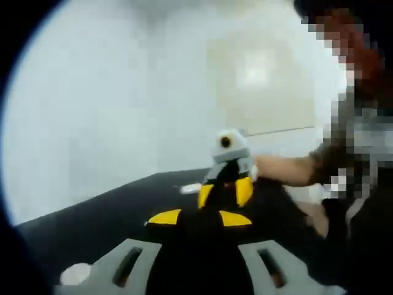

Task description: Pick up three earphones and place each one into its charging case using tactile feedback, ensure that each earphone is properly inserted and securely positioned inside the case.

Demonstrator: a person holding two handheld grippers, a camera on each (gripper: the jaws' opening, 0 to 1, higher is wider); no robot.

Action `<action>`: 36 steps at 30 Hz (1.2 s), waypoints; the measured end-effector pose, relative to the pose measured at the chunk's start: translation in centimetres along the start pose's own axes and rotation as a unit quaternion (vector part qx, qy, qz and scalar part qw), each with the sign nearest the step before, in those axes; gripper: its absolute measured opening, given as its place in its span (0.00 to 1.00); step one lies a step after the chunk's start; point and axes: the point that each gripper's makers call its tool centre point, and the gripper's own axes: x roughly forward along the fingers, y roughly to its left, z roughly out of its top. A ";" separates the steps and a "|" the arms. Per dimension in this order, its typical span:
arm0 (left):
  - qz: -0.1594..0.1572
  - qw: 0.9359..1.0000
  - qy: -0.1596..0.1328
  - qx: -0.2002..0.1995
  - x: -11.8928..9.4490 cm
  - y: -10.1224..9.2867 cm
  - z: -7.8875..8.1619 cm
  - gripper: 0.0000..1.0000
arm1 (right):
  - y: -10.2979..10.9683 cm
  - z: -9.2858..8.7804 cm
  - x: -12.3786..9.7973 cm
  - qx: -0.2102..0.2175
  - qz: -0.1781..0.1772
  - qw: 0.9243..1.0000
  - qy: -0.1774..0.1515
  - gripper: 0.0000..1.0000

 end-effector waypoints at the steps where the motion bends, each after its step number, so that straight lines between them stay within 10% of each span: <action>1: -0.012 0.999 0.030 0.005 0.5 -0.7 -1.0 0.27 | 0.5 -0.7 0.1 0.003 0.011 1.000 0.013 0.39; 12: 0.003 0.995 0.096 0.038 1.5 -0.4 -3.8 0.37 | 0.9 -3.2 0.1 0.037 0.017 0.997 0.064 0.37; 21: 0.103 0.987 0.116 0.047 0.3 3.8 -4.1 0.14 | 4.3 -2.7 -1.5 -0.006 0.061 0.996 0.071 0.30; 31: -0.014 0.997 0.072 -0.013 0.3 -0.5 -2.7 0.19 | 0.2 -0.5 -0.9 0.037 -0.014 0.998 0.040 0.32; 36: -0.030 0.993 0.112 -0.011 0.5 -1.3 -4.4 0.22 | 1.2 -2.5 0.8 0.059 0.013 0.995 0.083 0.34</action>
